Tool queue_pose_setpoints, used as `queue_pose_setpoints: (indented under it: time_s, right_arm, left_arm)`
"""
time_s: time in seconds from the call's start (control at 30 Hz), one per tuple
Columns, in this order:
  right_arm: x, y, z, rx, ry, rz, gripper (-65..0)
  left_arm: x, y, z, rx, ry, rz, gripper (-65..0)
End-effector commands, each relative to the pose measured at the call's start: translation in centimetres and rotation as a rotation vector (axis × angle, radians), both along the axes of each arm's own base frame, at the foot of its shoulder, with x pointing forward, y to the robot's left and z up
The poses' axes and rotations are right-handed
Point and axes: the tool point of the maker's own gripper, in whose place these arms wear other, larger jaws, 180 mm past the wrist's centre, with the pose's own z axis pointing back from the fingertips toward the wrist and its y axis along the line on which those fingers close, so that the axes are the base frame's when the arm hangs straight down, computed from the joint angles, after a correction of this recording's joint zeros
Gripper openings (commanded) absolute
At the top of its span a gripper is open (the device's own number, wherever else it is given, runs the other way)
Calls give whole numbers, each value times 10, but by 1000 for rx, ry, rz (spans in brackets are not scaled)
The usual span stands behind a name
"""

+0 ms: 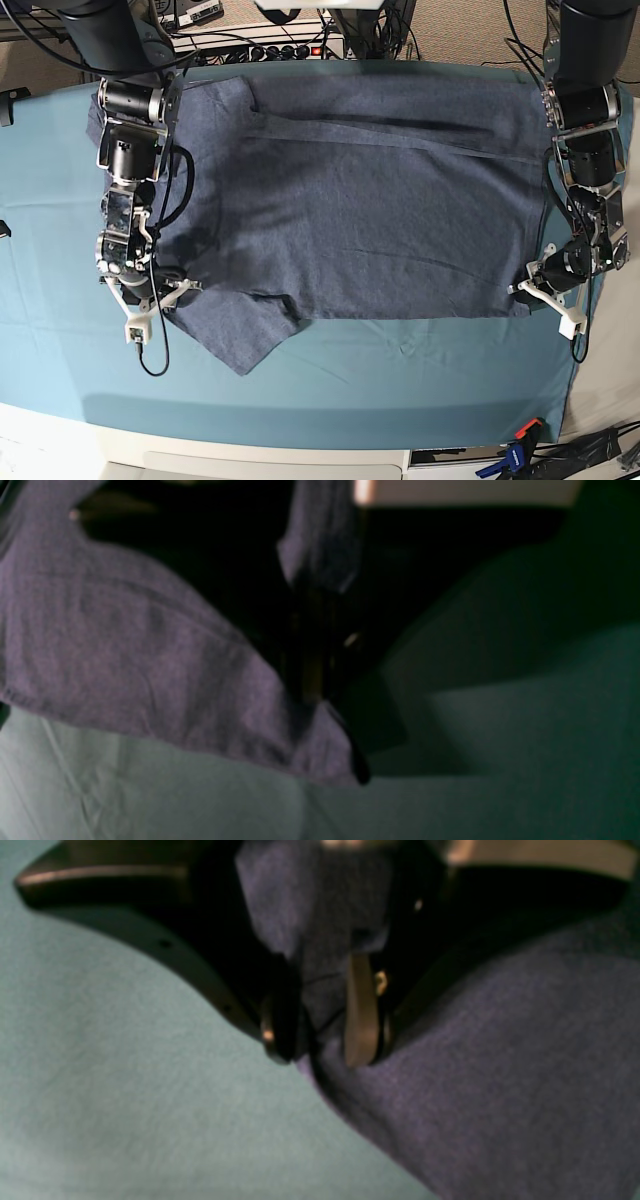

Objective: Fold the T-shirt properly
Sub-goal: 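Hold both hem corners gripped, ready to fold toward the collar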

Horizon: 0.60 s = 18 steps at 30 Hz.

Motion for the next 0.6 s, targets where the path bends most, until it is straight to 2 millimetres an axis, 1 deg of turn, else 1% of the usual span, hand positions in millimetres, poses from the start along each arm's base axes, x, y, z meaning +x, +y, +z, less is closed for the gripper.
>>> queue_pose_setpoints:
  time_s: [0.0, 0.07, 0.13, 0.57]
  right_arm:
    - [9, -9, 17, -31, -37, -5, -496]
    - [6, -12, 13, -42, -28, -7, -558]
    - [3, -14, 12, -46, -27, -12, -646]
    - [2, -15, 10, -63, -35, -5, -650]
  left_arm:
    - [17, 8, 24, 5, -73, 11, -650]
    - [17, 7, 24, 4, -73, 10, -650]
    - [17, 8, 24, 4, -73, 11, -650]
    - [17, 8, 24, 5, -73, 11, -650]
